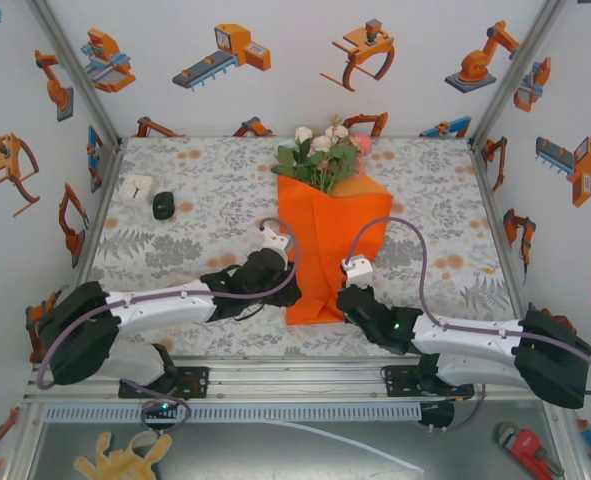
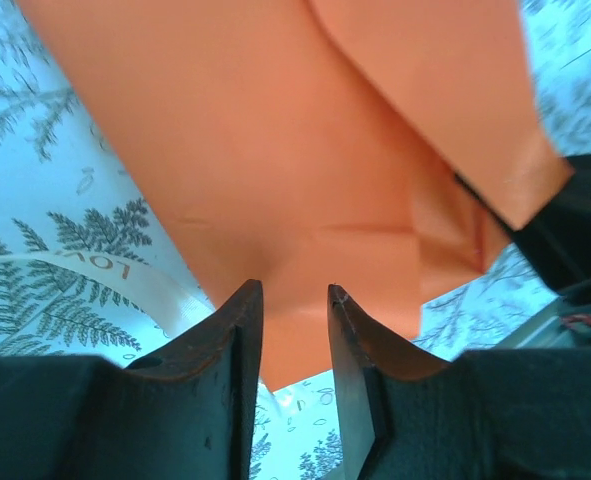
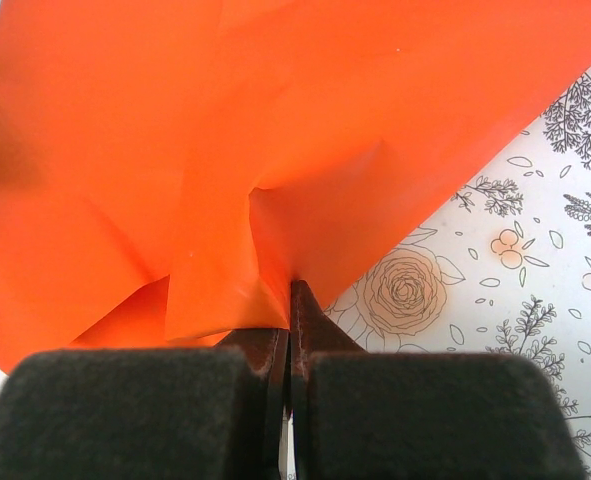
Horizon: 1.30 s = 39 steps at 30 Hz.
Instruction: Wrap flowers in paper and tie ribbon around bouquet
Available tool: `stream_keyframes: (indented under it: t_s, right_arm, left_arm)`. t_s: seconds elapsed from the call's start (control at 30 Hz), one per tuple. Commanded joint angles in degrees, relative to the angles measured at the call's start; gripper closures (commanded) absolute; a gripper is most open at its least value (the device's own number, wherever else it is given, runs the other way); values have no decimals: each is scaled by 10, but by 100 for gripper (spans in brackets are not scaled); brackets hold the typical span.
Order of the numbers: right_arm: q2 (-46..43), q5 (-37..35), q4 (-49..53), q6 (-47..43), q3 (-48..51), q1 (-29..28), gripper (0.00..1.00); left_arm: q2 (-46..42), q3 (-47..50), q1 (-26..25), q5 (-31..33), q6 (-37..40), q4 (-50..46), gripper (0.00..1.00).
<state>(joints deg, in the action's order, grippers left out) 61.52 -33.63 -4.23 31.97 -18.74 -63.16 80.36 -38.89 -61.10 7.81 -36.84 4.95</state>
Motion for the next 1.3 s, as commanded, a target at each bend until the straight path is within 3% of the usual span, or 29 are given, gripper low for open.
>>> stream_keyframes:
  t_s: [0.0,0.1,0.27,0.43,0.6,0.73,0.83,0.93,1.03,1.27]
  right_arm:
    - [8,3,-8,15,-9,2,100]
    - [6,6,-5,18,-9,1,100]
    - [-10,17,11,27,-25,2,100]
    - [-17,70,-13,39,-66,2,100]
    - [25,135,-38,24,-100,1,100]
    - [63,141,-44,25,-117,2,100]
    - [84,126,-33,9,-136,1,100]
    - [59,51,55,15,-149,7,100]
    - [-5,78,33,17,-121,20,100]
    - [-89,-13,57,101,-26,22,100]
  left_arm:
    - [43,-10,-15,-48,5,35,66]
    - [72,-20,-29,-63,3,69,66]
    - [103,-20,-32,-27,-13,45,67]
    - [134,-10,-27,-32,-26,58,68]
    - [141,0,-14,-55,-31,77,69]
    - [138,9,-13,-69,-27,94,69]
    - [143,1,-13,-83,-18,93,69]
    - [145,-4,-13,-90,-12,86,70]
    - [146,-8,-15,-98,-4,78,69]
    - [119,-9,-17,-123,16,82,64]
